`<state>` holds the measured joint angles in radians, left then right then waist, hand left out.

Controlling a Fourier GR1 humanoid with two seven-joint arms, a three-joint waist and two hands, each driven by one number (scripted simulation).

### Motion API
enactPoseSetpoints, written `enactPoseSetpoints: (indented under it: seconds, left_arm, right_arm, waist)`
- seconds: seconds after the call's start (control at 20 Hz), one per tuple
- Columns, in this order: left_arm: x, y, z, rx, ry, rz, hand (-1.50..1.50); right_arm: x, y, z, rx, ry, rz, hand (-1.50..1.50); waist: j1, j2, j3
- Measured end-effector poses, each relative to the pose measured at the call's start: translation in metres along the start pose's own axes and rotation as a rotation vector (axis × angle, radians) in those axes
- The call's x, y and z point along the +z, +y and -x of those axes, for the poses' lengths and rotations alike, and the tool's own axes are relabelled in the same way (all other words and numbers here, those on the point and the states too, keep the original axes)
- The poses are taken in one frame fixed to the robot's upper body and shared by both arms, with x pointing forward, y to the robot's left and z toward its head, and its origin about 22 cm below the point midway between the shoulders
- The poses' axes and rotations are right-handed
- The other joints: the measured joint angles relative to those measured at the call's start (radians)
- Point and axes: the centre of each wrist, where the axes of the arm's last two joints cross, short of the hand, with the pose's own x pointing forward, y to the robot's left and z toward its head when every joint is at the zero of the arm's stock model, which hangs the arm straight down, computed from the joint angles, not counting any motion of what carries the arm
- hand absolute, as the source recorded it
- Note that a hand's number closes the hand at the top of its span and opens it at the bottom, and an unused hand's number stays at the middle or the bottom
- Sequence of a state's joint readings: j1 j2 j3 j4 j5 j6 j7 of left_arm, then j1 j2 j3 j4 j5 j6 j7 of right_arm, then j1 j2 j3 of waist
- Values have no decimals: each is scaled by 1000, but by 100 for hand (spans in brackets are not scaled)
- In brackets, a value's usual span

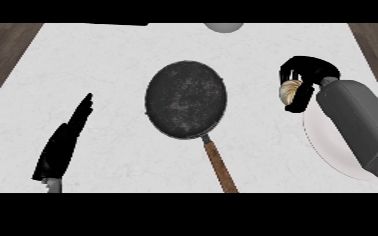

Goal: Pick the cupcake from the plate and place it in the pan

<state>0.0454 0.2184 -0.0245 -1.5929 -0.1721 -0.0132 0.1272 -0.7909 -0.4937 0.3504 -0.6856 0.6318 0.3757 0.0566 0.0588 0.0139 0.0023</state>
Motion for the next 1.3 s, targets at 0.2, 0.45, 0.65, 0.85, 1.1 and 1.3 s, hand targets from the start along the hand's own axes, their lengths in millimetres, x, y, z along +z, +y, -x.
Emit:
enactPoseSetpoints:
  seconds: [0.2,0.45,0.65,0.85,1.1,1.3]
  left_arm:
    - [0,-3,-1,5,4,-14,0]
    - [4,-3,4,11,8,-21,0]
    - [3,2,4,11,8,-28,0]
    - [9,3,3,8,11,-28,0]
    - [9,0,3,2,16,-30,0]
    - [8,1,6,-1,5,-27,0]
  right_arm:
    - [8,-25,-11,61,-213,240,150]
    - [14,-46,-32,67,-469,507,150]
    - [10,-58,-56,45,-609,590,150]
    - [4,-63,-103,-17,-709,577,150]
    - [-7,-52,-158,-84,-772,499,150]
    - [-16,-30,-201,-134,-780,426,150]
  waist:
    - [-15,-2,1]
    - [-23,-5,0]
    - [-28,-7,-1]
    - [-32,-10,-2]
    - [-34,-9,-2]
    - [-27,-7,-3]
